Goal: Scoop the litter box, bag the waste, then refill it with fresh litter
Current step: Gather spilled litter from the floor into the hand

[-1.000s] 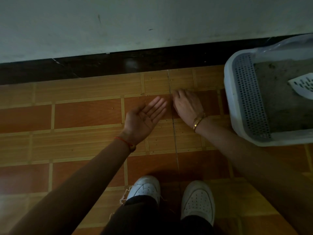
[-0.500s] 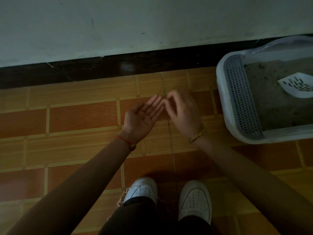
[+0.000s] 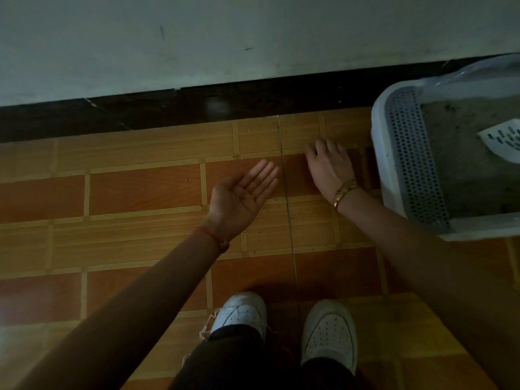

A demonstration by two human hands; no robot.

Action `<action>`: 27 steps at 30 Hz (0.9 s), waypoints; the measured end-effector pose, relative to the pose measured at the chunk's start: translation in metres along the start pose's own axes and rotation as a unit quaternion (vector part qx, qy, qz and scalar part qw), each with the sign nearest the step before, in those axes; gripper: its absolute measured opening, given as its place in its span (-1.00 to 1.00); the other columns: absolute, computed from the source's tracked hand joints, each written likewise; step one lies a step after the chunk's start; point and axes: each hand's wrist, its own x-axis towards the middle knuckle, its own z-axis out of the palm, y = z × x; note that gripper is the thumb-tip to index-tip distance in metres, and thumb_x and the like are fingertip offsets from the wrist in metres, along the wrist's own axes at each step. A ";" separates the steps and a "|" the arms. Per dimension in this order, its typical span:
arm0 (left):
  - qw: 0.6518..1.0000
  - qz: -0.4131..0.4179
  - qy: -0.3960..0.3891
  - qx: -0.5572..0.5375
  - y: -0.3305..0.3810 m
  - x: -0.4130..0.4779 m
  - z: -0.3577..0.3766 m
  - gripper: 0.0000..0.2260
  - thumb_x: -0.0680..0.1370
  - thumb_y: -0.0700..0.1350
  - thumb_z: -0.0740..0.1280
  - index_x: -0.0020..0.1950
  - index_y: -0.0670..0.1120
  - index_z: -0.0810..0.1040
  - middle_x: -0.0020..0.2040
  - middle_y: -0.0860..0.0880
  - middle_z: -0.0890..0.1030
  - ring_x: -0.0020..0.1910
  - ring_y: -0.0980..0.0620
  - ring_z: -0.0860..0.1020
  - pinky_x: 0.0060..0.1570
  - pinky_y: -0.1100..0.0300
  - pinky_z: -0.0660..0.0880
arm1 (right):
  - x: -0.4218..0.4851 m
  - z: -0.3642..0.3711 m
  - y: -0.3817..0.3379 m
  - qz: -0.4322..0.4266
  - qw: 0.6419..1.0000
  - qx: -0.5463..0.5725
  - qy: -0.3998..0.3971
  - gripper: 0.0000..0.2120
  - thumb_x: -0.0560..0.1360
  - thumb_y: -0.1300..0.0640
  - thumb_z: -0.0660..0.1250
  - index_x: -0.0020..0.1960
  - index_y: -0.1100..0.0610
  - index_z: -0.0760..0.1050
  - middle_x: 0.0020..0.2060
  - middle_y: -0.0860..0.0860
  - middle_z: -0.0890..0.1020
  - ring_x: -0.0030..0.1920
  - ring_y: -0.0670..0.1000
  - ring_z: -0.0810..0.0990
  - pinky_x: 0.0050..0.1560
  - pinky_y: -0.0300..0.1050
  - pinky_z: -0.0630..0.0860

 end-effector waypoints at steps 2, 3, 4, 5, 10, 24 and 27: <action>1.000 0.002 0.001 -0.002 0.001 0.001 -0.001 -0.53 0.69 -0.09 -0.02 0.18 -0.33 0.62 0.31 -0.25 0.56 0.25 -0.18 0.58 0.27 -0.04 0.49 | 0.002 -0.002 0.001 -0.004 1.000 0.017 0.002 -0.73 0.57 0.22 0.17 0.25 0.22 0.41 0.11 0.19 0.52 0.14 0.17 0.49 0.14 0.03 0.43; 1.000 0.002 0.004 -0.001 0.001 0.001 -0.001 -0.53 0.70 -0.08 -0.02 0.19 -0.33 0.61 0.31 -0.25 0.56 0.26 -0.18 0.58 0.29 -0.03 0.49 | 0.002 -0.003 0.002 -0.002 0.999 0.032 0.007 -0.76 0.57 0.22 0.17 0.21 0.22 0.42 0.09 0.19 0.53 0.11 0.16 0.50 0.11 0.02 0.43; 1.000 0.002 0.006 0.000 0.000 0.001 -0.001 -0.52 0.70 -0.08 -0.02 0.19 -0.33 0.61 0.31 -0.25 0.56 0.27 -0.18 0.57 0.31 -0.02 0.48 | 0.002 -0.005 0.002 0.001 0.999 0.051 0.017 -0.79 0.56 0.22 0.17 0.17 0.22 0.44 0.07 0.18 0.54 0.08 0.15 0.51 0.08 0.01 0.44; 1.000 0.002 0.008 0.002 0.000 0.001 -0.001 -0.52 0.69 -0.08 -0.02 0.20 -0.33 0.60 0.30 -0.26 0.56 0.28 -0.18 0.56 0.32 -0.02 0.47 | 0.001 -0.008 0.000 0.003 0.997 0.071 0.035 -0.82 0.56 0.21 0.18 0.13 0.22 0.45 0.03 0.17 0.55 0.03 0.14 0.52 0.03 -0.01 0.45; 1.000 -0.002 0.010 0.019 -0.005 0.000 0.004 -0.55 0.69 -0.06 -0.01 0.22 -0.30 0.57 0.25 -0.25 0.60 0.24 -0.16 0.59 0.28 0.03 0.48 | -0.022 -0.032 -0.039 -0.055 0.944 0.279 0.166 -0.88 0.58 0.13 0.08 -0.06 0.14 0.35 -0.13 0.08 0.48 -0.17 0.04 0.47 -0.17 -0.07 0.47; 1.000 0.017 -0.012 0.009 -0.001 -0.004 0.005 -0.58 0.67 -0.11 0.02 0.24 -0.33 0.56 0.32 -0.26 0.55 0.32 -0.18 0.53 0.36 -0.01 0.42 | -0.075 -0.008 -0.027 0.027 0.960 0.274 0.058 -0.65 0.57 -0.17 0.02 -0.02 0.10 0.35 -0.24 0.02 0.48 -0.30 0.00 0.44 -0.29 -0.02 0.49; 1.000 0.016 -0.011 0.008 -0.004 -0.005 0.004 -0.57 0.69 -0.10 0.00 0.24 -0.33 0.55 0.32 -0.25 0.55 0.33 -0.18 0.52 0.38 -0.01 0.39 | -0.092 0.016 -0.037 0.012 0.966 0.256 -0.036 -0.47 0.49 -0.37 -0.03 0.08 0.07 0.34 -0.12 0.12 0.57 -0.14 0.14 0.55 -0.17 0.11 0.53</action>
